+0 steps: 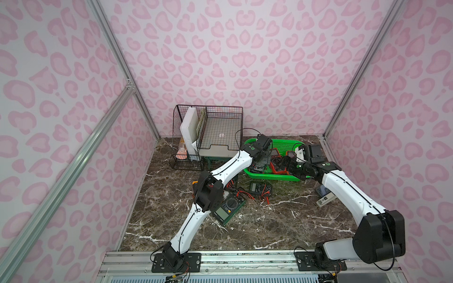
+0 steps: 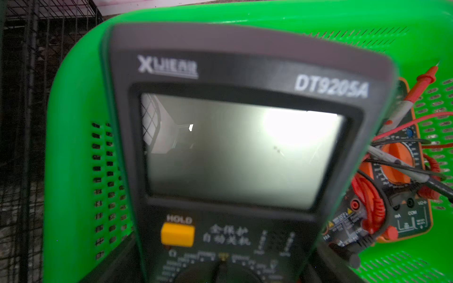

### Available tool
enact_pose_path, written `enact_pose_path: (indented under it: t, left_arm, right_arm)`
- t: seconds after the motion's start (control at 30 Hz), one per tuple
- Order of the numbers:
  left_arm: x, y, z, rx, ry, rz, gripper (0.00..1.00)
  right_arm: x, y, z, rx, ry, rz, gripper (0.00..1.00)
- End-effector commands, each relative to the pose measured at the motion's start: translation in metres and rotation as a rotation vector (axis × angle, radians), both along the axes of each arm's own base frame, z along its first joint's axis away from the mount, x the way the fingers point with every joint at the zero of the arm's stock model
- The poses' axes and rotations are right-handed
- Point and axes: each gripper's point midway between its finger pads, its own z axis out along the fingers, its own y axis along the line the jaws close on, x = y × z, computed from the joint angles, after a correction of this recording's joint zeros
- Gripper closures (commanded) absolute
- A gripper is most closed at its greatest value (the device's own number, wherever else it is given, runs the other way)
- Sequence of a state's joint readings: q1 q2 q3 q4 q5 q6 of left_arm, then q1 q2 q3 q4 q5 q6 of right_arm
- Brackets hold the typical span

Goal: Put the multimeter into the basket
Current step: Place the multimeter in the basket.

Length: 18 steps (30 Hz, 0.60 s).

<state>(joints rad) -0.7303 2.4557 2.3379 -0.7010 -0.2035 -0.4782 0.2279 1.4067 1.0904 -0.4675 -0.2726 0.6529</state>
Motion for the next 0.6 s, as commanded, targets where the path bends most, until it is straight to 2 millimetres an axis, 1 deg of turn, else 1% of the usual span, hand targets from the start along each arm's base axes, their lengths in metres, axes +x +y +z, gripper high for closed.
enact_pose_path:
  t: [0.0,0.17,0.27,0.47,0.57]
  left_arm:
    - [0.001,0.005,-0.006,0.021,0.006,0.024,0.47]
    - [0.001,0.009,-0.011,0.029,0.02,0.032,0.21]
    - [0.001,0.009,-0.01,0.026,0.022,0.033,0.02]
    - [0.002,0.007,0.003,0.007,0.002,0.025,0.02]
    - [0.003,0.007,0.015,-0.006,-0.016,0.022,0.01]
  right_arm:
    - [0.001,0.001,0.002,0.009,-0.01,0.001,0.01]
    - [-0.001,0.001,0.001,0.006,-0.008,-0.001,0.01]
    - [-0.002,0.0,0.002,0.006,-0.01,-0.003,0.01]
    - [-0.003,0.0,0.005,0.011,-0.017,-0.008,0.01]
    - [-0.004,-0.001,0.006,0.01,-0.019,-0.011,0.01]
